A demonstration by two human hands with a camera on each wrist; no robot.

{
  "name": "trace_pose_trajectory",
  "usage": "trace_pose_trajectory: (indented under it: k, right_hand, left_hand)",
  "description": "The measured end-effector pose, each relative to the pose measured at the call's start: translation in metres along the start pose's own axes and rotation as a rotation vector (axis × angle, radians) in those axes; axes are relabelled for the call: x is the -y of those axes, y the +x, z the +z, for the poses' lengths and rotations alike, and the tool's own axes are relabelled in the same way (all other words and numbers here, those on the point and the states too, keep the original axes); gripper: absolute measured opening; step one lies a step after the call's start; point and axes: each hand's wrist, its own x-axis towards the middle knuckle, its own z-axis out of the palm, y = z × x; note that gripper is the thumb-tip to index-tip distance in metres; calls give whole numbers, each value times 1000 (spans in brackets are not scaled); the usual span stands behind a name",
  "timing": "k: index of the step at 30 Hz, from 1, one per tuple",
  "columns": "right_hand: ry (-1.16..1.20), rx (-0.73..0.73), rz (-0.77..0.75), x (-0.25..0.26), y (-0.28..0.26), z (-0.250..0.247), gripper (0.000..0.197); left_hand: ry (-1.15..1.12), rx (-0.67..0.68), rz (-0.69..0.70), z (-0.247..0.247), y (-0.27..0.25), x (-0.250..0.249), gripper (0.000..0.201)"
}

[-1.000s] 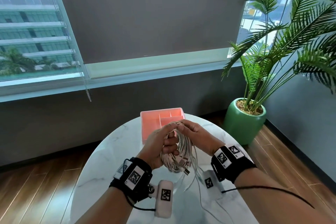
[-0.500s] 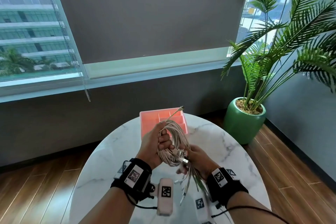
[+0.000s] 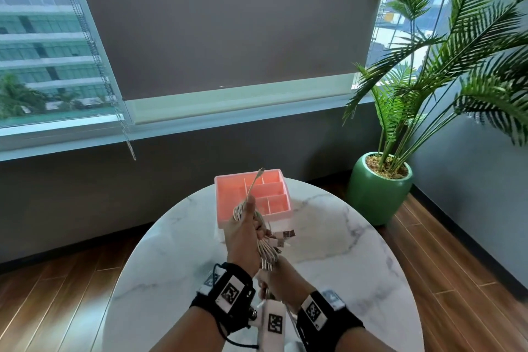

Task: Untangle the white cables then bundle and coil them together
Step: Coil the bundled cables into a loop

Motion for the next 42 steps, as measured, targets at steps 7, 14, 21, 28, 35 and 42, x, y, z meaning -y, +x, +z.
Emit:
trace_pose_trajectory:
  k: [7, 14, 21, 28, 35, 42]
  right_hand:
    - [31, 158, 146, 17, -16, -3, 7]
    - [-244, 318, 349, 34, -14, -16, 5]
    - [-449, 373, 351, 46, -16, -27, 10]
    - [-477, 318, 299, 56, -17, -35, 3]
    - [-561, 329, 182, 70, -23, -46, 10]
    - [-724, 368, -34, 90, -15, -71, 8]
  left_hand:
    - [249, -29, 300, -5, -1, 12, 32]
    - [550, 121, 423, -19, -4, 23, 30]
    - [691, 246, 445, -31, 3, 29, 26]
    - [836, 410, 391, -45, 6, 37, 20]
    - [631, 812, 128, -48, -5, 31, 37]
    - [1061, 1018, 147, -49, -7, 17, 14]
